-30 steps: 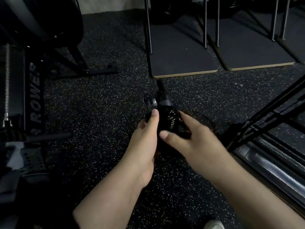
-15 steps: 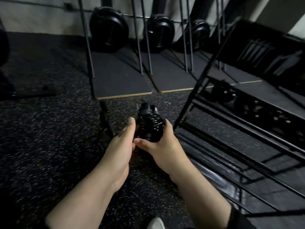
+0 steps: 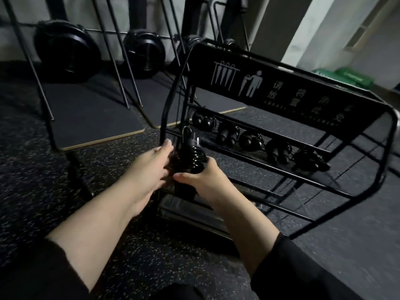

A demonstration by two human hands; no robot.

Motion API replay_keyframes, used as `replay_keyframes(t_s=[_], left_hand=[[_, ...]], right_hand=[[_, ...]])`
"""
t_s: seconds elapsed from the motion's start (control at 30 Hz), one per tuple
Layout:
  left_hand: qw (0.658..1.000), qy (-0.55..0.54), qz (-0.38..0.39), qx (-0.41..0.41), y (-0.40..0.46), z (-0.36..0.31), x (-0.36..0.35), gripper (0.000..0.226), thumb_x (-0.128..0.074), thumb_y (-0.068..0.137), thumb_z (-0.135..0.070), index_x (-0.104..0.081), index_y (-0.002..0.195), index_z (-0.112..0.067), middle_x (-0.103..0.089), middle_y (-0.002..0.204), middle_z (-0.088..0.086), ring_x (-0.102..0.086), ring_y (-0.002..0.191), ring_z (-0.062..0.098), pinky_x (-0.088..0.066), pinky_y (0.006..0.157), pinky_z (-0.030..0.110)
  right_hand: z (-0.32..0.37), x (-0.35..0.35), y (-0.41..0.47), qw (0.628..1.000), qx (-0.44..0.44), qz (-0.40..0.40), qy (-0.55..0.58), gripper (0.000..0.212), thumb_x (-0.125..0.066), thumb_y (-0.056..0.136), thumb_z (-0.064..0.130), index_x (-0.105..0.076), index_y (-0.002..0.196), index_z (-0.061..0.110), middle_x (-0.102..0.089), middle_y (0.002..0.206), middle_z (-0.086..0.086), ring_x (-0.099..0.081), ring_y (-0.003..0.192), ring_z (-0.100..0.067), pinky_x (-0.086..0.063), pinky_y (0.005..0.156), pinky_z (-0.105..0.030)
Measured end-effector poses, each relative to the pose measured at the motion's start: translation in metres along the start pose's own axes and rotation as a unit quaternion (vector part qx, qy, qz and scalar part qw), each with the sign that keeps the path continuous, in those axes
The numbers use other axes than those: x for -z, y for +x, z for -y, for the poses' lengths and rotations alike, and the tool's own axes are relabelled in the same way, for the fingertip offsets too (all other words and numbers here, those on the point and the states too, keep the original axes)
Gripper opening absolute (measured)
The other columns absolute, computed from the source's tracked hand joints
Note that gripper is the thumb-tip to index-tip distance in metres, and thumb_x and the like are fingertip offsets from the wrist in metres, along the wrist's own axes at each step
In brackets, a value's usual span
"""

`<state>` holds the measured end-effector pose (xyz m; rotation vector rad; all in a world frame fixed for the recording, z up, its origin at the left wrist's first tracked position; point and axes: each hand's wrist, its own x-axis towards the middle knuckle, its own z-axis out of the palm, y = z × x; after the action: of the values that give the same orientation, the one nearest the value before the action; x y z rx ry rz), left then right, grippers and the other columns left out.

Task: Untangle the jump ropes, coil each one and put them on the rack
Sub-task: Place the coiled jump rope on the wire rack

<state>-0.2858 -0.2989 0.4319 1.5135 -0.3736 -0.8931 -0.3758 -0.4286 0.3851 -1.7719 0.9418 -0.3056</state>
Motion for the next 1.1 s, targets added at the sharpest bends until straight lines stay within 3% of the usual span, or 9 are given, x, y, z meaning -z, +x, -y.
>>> replay_keyframes(t_s=[0.07, 0.17, 0.4, 0.53, 0.6, 0.77, 0.9, 1.0, 1.1], left_hand=[[1.0, 0.001, -0.003, 0.025, 0.008, 0.007, -0.001, 0.055, -0.041, 0.106, -0.051, -0.05, 0.149, -0.018, -0.046, 0.155, 0.019, -0.051, 0.136, 0.037, -0.045, 0.107, 0.044], [0.998, -0.015, -0.031, 0.046, 0.022, 0.02, 0.008, 0.054, -0.042, 0.107, -0.049, -0.052, 0.146, -0.012, -0.06, 0.141, 0.018, -0.064, 0.12, 0.031, -0.053, 0.102, 0.045], [0.995, -0.018, -0.08, 0.054, 0.05, 0.033, 0.041, 0.046, -0.043, 0.107, -0.048, -0.057, 0.136, -0.015, -0.068, 0.128, 0.014, -0.071, 0.108, 0.027, -0.057, 0.095, 0.045], [0.993, -0.017, -0.099, 0.06, 0.058, 0.041, 0.058, 0.04, -0.043, 0.108, -0.047, -0.06, 0.128, -0.017, -0.07, 0.123, 0.013, -0.071, 0.107, 0.026, -0.058, 0.092, 0.043], [0.992, -0.018, -0.108, 0.068, 0.062, 0.047, 0.067, 0.04, -0.043, 0.108, -0.046, -0.061, 0.128, -0.016, -0.071, 0.12, 0.012, -0.072, 0.106, 0.026, -0.058, 0.093, 0.043], [0.99, -0.009, -0.121, 0.066, 0.075, 0.055, 0.091, 0.037, -0.043, 0.108, -0.046, -0.063, 0.122, -0.018, -0.074, 0.112, 0.008, -0.074, 0.101, 0.022, -0.059, 0.091, 0.042], [0.989, -0.005, -0.132, 0.06, 0.088, 0.058, 0.109, 0.037, -0.044, 0.107, -0.047, -0.064, 0.122, -0.02, -0.076, 0.108, 0.005, -0.076, 0.097, 0.02, -0.06, 0.089, 0.041], [0.989, -0.003, -0.133, 0.06, 0.096, 0.062, 0.117, 0.037, -0.043, 0.108, -0.046, -0.064, 0.121, -0.018, -0.076, 0.107, 0.006, -0.076, 0.097, 0.02, -0.06, 0.089, 0.041], [0.989, -0.001, -0.135, 0.064, 0.102, 0.067, 0.12, 0.038, -0.044, 0.107, -0.047, -0.065, 0.121, -0.018, -0.077, 0.106, 0.005, -0.076, 0.095, 0.02, -0.06, 0.088, 0.041]], right_hand=[[-0.02, -0.001, 0.014, 1.0, -0.03, 0.007, -0.005, 0.121, -0.094, 0.023, 0.072, -0.059, 0.124, 0.016, -0.077, 0.104, -0.002, -0.076, 0.091, -0.019, -0.065, 0.076, -0.04], [-0.043, -0.002, 0.036, 0.998, -0.068, 0.007, -0.014, 0.123, -0.094, 0.014, 0.07, -0.061, 0.118, 0.014, -0.076, 0.101, -0.01, -0.077, 0.085, -0.026, -0.065, 0.064, -0.047], [-0.037, -0.005, 0.077, 0.984, -0.094, 0.021, -0.153, 0.076, -0.095, 0.067, 0.041, -0.055, 0.121, 0.007, -0.07, 0.108, -0.009, -0.069, 0.093, -0.026, -0.051, 0.057, -0.027], [-0.039, -0.017, 0.105, 0.977, -0.09, 0.027, -0.193, 0.04, -0.091, 0.075, 0.035, -0.073, 0.097, 0.007, -0.076, 0.086, -0.011, -0.075, 0.074, -0.028, -0.063, 0.062, -0.037], [-0.032, -0.019, 0.121, 0.977, -0.089, 0.018, -0.193, 0.026, -0.086, 0.082, 0.032, -0.07, 0.08, 0.012, -0.071, 0.07, -0.005, -0.069, 0.053, -0.018, -0.059, 0.052, -0.029], [-0.019, -0.032, 0.166, 0.976, -0.149, 0.0, -0.156, 0.045, -0.086, 0.082, 0.038, -0.063, 0.106, 0.006, -0.065, 0.084, -0.008, -0.069, 0.082, -0.027, -0.058, 0.054, -0.036], [-0.022, -0.036, 0.189, 0.975, -0.143, 0.003, -0.171, 0.049, -0.081, 0.087, 0.042, -0.067, 0.112, 0.002, -0.067, 0.08, -0.008, -0.068, 0.065, -0.024, -0.059, 0.051, -0.034], [-0.027, -0.039, 0.202, 0.975, -0.141, -0.003, -0.171, 0.069, -0.071, 0.089, 0.06, -0.06, 0.126, 0.003, -0.065, 0.11, -0.008, -0.073, 0.082, -0.032, -0.065, 0.074, -0.045], [-0.029, -0.039, 0.203, 0.97, -0.145, -0.032, -0.194, 0.071, -0.056, 0.091, 0.072, -0.059, 0.123, 0.009, -0.065, 0.114, -0.008, -0.072, 0.087, -0.035, -0.064, 0.082, -0.049]])
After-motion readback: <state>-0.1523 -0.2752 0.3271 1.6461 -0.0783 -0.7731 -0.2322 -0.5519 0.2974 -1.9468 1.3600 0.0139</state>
